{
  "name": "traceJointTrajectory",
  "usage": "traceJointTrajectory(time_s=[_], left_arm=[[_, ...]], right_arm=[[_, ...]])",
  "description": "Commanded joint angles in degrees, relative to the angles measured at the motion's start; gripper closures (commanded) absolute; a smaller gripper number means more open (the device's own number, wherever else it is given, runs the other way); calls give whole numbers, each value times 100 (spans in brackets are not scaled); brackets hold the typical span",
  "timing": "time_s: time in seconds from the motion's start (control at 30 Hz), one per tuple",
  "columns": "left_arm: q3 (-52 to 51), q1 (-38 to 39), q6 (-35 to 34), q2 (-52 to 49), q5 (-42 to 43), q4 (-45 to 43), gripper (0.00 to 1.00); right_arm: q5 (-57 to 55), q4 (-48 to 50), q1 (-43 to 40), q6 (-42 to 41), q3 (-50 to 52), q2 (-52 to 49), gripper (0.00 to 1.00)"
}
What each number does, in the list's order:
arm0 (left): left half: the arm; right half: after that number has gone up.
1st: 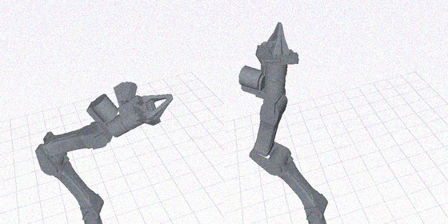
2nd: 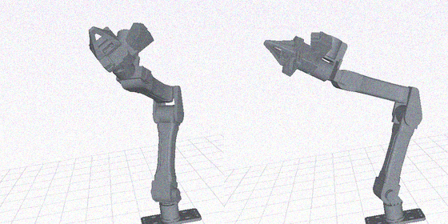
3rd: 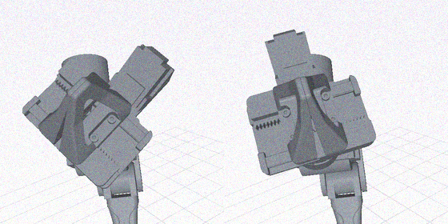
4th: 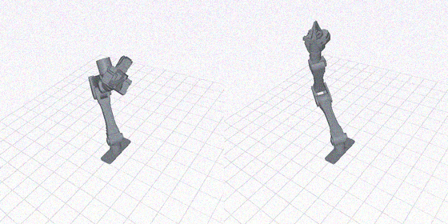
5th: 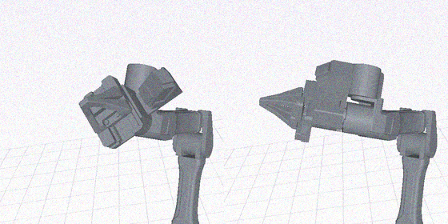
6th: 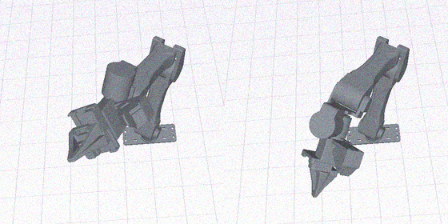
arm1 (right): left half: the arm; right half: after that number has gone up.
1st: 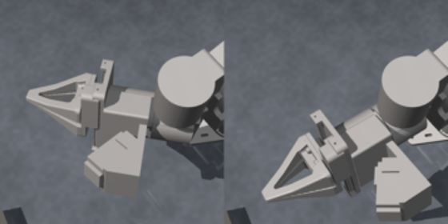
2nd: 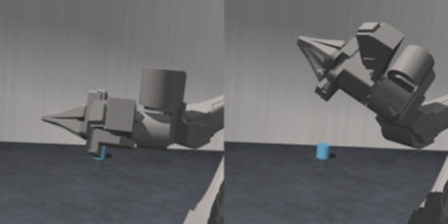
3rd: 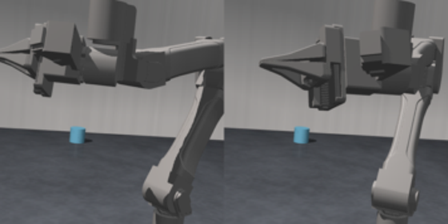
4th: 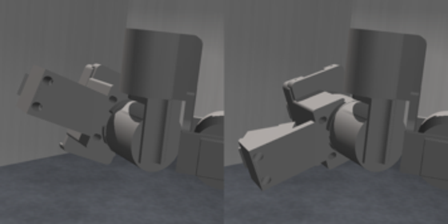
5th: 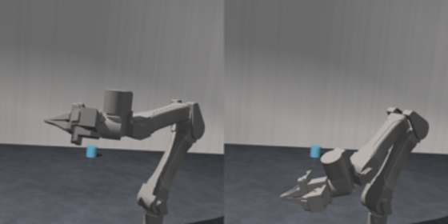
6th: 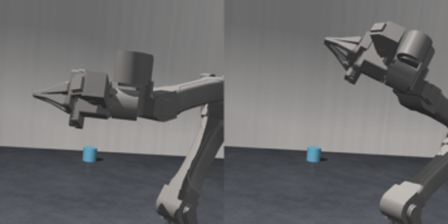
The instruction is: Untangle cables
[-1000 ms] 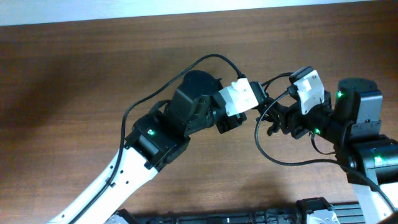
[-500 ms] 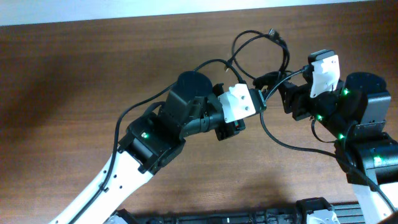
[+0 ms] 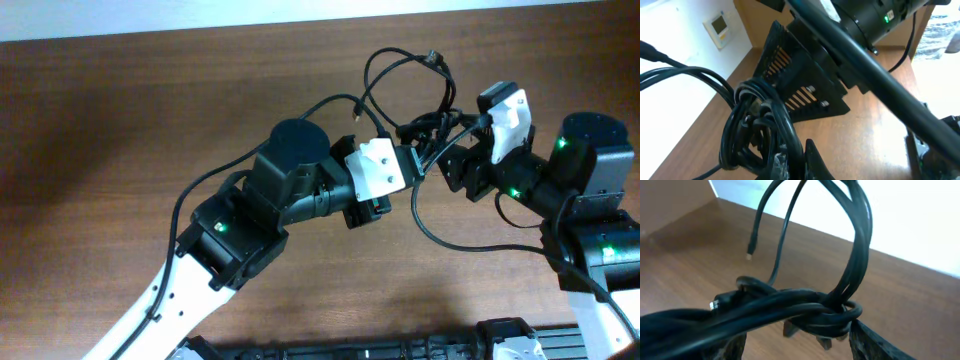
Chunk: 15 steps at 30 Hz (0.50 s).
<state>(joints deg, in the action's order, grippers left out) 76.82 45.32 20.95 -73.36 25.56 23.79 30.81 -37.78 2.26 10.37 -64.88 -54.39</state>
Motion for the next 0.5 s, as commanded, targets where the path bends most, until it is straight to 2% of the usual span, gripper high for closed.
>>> traceJointTrajectory(time_s=[0.0, 0.2, 0.37, 0.47], left_arm=[[81, 74, 13, 11, -208, -114, 100], [81, 74, 13, 13, -1436, -103, 100], [81, 74, 35, 13, -1355, -81, 100], [81, 74, 57, 13, -807, -81, 100]], right_arm=[[844, 275, 72, 903, -103, 28, 35], [844, 553, 72, 1497, -103, 39, 40], [1051, 549, 72, 2070, -103, 39, 43], [1388, 546, 72, 2439, -103, 39, 44]])
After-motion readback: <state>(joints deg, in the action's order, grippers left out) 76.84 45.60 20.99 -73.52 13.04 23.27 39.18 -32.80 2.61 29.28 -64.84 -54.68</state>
